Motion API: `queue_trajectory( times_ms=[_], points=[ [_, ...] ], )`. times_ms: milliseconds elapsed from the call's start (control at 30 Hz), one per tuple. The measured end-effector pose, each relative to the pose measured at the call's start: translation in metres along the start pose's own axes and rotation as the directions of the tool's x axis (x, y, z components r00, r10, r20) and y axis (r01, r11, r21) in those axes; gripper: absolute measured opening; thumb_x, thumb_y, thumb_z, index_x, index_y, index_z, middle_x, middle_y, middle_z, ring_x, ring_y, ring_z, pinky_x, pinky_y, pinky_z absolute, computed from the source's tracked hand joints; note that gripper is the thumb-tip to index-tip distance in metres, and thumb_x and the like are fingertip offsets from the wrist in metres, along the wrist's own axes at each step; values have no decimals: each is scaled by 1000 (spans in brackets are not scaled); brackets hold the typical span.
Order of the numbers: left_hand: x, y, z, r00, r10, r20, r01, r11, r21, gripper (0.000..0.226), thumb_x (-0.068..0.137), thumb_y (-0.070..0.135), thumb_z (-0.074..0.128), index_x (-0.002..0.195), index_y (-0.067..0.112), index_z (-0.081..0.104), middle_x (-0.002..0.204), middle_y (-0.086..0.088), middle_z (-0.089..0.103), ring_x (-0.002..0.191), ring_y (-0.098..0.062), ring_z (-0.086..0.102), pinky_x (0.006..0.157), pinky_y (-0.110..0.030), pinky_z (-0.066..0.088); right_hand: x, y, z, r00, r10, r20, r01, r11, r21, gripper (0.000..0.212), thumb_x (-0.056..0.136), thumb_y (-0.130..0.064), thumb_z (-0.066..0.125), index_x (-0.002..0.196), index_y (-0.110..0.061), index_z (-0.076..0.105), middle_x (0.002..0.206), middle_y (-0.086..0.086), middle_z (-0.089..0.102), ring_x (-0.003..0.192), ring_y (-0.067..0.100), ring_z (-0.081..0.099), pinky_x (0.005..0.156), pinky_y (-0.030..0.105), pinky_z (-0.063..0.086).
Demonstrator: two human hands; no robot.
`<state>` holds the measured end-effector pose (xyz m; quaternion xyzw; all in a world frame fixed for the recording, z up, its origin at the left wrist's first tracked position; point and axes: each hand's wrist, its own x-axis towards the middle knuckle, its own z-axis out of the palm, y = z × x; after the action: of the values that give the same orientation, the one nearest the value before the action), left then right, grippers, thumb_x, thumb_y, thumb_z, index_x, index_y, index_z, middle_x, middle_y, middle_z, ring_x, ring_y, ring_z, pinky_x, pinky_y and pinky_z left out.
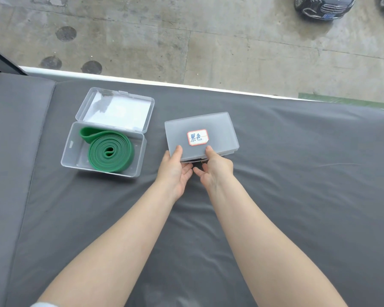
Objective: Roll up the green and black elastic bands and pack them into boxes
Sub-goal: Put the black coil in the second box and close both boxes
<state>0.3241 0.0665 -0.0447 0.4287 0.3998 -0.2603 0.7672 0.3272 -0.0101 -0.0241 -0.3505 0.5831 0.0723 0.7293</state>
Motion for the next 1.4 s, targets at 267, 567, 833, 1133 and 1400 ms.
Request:
queue_trajectory(
  times_ms=[267,567,833,1133,1400],
  points=[
    [14,5,4,999,47,-17,-48,998,-29,36,101,9,28,134,9,43,126,-17,58,106,-30,61,96,-38,48,13,12,-14,1000,-13,6,12,992,123,8,90,0,55,97,1,59,93,13,66,91,26,66,90,31,51],
    [17,20,18,996,-15,-89,15,1000,0,38,100,4,25,134,8,40,106,-15,60,95,-31,61,87,-39,50,27,3,-14,987,127,97,-145,967,210,4,89,-3,58,87,-7,57,91,9,65,75,19,64,73,25,49],
    [22,21,11,992,10,-122,6,992,126,35,99,6,34,132,8,45,118,-14,61,93,-27,63,85,-35,50,33,-5,-22,989,-49,138,77,976,-202,22,91,-8,57,114,-8,56,116,16,63,100,28,61,84,33,50],
    [25,19,10,985,54,-166,-28,987,157,31,96,-5,35,121,4,52,113,-14,62,94,-27,62,85,-32,50,47,-12,-22,988,-19,155,62,959,-277,21,92,-2,53,113,-5,54,101,14,66,92,27,65,80,32,50],
    [25,18,16,977,66,-200,-35,987,158,27,95,-7,33,107,8,53,108,-14,61,95,-27,62,87,-30,50,51,-13,-20,981,-31,189,83,957,-277,27,94,-2,49,120,-1,53,111,17,64,93,26,62,79,30,49]
  ],
)
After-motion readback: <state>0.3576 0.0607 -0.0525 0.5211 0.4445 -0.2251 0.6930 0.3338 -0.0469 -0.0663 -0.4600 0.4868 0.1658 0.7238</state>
